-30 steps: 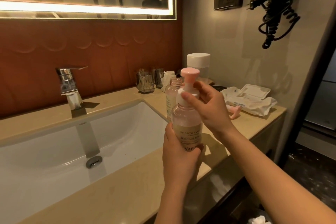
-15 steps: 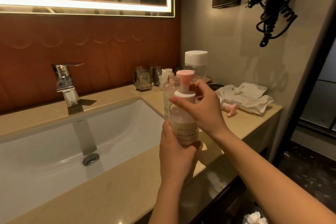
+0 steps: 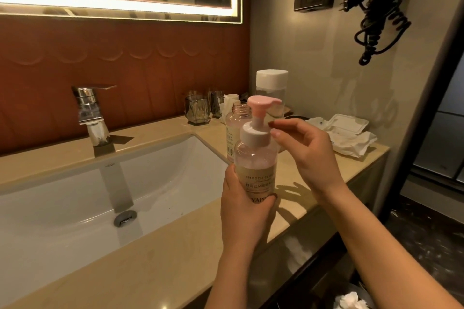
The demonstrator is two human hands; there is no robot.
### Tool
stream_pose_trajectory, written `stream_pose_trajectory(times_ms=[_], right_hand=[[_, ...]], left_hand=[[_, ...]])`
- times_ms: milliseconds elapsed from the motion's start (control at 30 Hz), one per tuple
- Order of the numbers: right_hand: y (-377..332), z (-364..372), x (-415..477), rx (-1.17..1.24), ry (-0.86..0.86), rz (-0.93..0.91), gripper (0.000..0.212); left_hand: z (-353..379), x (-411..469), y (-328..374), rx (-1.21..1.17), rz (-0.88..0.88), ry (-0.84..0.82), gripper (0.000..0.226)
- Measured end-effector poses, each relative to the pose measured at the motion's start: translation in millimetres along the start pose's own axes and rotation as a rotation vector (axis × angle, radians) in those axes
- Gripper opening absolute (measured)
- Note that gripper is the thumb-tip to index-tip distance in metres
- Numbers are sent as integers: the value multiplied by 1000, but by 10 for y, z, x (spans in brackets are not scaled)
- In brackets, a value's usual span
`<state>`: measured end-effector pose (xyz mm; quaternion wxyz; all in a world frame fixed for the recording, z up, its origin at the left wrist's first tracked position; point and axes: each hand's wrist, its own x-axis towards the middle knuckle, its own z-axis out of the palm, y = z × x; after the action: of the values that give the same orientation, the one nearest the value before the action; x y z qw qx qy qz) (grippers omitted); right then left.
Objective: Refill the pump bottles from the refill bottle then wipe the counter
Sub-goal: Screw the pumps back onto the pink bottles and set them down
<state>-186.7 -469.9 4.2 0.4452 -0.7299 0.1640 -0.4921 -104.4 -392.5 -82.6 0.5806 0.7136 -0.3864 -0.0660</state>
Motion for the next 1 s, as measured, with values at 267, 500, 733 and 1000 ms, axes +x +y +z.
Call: stream_pose_trajectory(times_ms=[267,500,733,1000], right_hand=[[0,94,113,-60,-159,15,41],[33,179,115,-201,-16,-22,44],[31,261,80,-80,-128,62,57],[87,320,84,-109,26,36,57]], left_hand=[[-2,15,8,-16,-25,-7,86],[6,3,22,-29,-19,-18,86],[2,12,12,-40,-26,-15,84],[8,20,6,-26,-15,-4,81]])
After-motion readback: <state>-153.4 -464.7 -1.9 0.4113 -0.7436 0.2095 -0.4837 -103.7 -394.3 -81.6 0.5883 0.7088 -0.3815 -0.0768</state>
